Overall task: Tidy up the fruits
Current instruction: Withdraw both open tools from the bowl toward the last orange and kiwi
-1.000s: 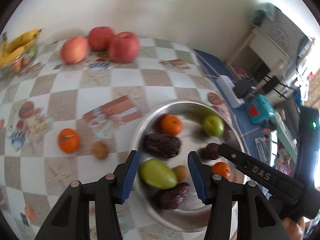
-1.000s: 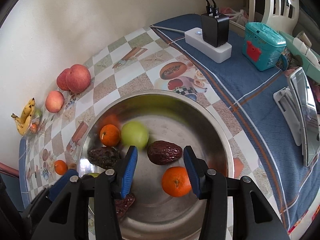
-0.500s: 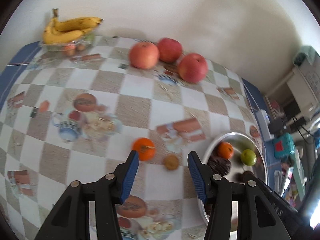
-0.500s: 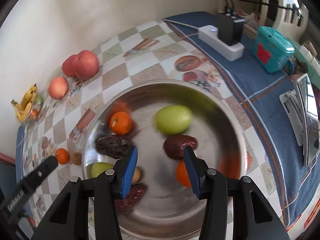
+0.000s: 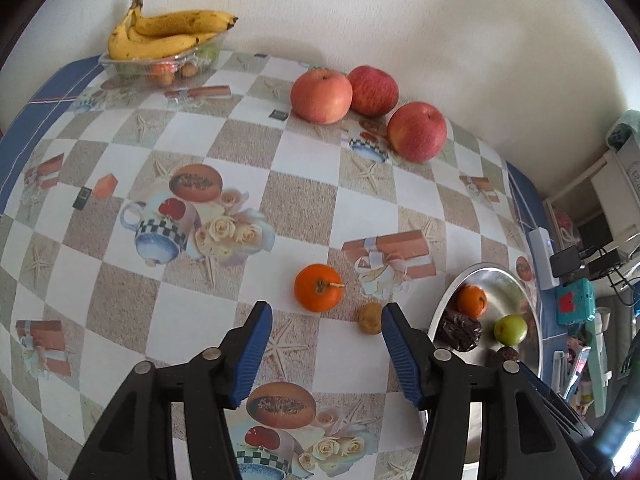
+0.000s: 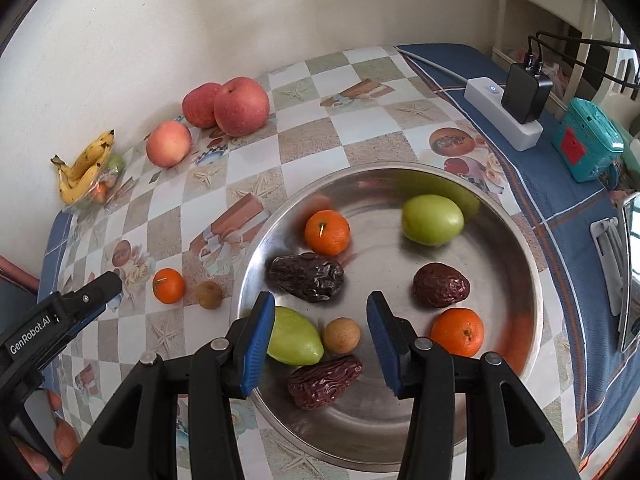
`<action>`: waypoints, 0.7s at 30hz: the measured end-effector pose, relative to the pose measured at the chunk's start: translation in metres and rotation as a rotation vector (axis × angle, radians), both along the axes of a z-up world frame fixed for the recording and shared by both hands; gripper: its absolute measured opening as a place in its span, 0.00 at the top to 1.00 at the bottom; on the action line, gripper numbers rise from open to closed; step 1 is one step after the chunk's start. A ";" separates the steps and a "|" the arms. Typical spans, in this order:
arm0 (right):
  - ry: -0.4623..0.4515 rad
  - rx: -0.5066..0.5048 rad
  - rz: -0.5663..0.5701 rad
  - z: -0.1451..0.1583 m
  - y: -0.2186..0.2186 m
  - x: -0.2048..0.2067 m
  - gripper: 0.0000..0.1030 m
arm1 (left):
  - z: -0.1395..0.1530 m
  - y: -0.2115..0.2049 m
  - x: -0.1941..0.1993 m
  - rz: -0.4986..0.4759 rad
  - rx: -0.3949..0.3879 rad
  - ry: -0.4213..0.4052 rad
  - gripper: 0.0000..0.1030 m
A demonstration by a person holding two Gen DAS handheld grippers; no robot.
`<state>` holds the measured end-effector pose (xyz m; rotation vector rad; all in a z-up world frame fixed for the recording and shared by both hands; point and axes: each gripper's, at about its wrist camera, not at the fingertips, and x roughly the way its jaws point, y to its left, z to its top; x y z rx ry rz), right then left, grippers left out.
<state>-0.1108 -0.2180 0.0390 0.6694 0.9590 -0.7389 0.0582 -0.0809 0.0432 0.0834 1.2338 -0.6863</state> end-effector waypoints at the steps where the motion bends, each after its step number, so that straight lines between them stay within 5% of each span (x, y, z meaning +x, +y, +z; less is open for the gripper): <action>1: 0.006 0.001 -0.001 -0.001 0.000 0.000 0.52 | -0.001 0.000 0.000 0.002 0.008 0.001 0.39; 3: 0.022 0.002 -0.004 -0.005 -0.001 0.001 0.45 | -0.005 -0.001 0.000 0.003 0.026 0.001 0.35; 17: 0.080 -0.003 -0.009 -0.016 -0.006 -0.001 0.42 | -0.013 -0.002 0.000 0.006 0.059 0.007 0.30; 19: 0.082 -0.006 -0.008 -0.017 -0.006 -0.001 0.37 | -0.013 -0.001 0.000 0.016 0.064 0.000 0.22; 21: 0.081 -0.009 -0.006 -0.017 -0.006 -0.001 0.36 | -0.013 0.002 0.001 0.045 0.087 -0.027 0.00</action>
